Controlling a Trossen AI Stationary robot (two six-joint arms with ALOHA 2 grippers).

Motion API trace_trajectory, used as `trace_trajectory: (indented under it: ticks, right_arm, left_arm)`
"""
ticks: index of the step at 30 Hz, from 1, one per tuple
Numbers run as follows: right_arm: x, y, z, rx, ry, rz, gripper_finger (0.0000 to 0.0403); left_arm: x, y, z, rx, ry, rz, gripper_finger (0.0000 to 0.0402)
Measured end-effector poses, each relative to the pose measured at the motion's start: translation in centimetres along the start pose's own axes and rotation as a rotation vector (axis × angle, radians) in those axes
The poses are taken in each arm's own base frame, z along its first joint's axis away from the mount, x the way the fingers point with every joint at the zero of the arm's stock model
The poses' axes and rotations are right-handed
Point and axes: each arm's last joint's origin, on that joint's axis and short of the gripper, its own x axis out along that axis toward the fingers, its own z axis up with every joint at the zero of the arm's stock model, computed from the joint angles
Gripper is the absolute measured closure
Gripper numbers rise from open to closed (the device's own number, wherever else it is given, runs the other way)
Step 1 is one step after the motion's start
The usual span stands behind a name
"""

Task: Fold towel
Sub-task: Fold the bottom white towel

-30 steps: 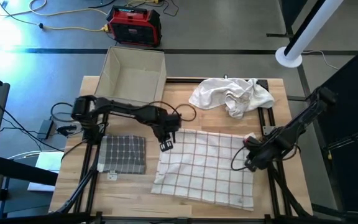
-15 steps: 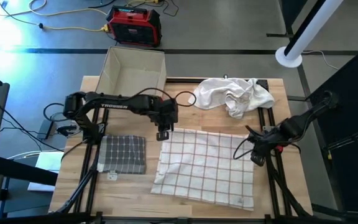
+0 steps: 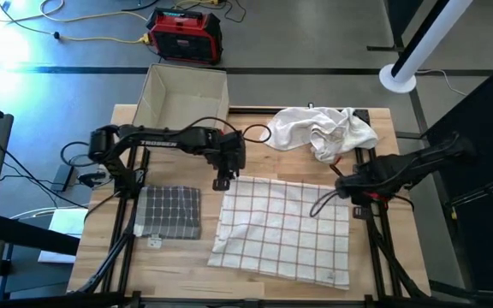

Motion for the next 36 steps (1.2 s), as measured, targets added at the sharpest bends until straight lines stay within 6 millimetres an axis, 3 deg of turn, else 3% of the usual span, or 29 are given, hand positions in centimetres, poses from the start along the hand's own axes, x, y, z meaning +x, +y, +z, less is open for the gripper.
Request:
trace_trajectory:
  ticks: [8,13,17,21,30,36]
  right_arm:
    - [1.8,-2.0,3.0,0.068,0.133,-0.061,0.0229]
    - [3.1,-3.2,5.0,0.096,0.153,-0.05,0.0188]
    - [4.4,-4.0,6.0,0.118,0.124,-0.039,0.0179]
    - [6.6,-4.5,5.2,0.163,0.179,-0.034,0.0179]
    - [6.7,-5.1,5.5,0.225,0.194,-0.051,0.0179]
    - [8.4,-5.6,6.4,0.247,0.272,-0.037,0.0179]
  left_arm:
    - [1.4,0.4,-0.1,0.011,0.038,-0.002,0.0234]
    - [2.2,0.5,-0.2,0.04,0.063,-0.013,0.0234]
    - [2.1,0.5,-0.3,0.077,0.063,-0.033,0.0234]
    - [1.9,1.1,-0.7,0.055,0.074,-0.069,0.0234]
    - [1.7,2.2,-1.3,0.032,0.09,-0.068,0.0234]
    - [1.7,2.3,-1.3,0.041,0.089,-0.067,0.0234]
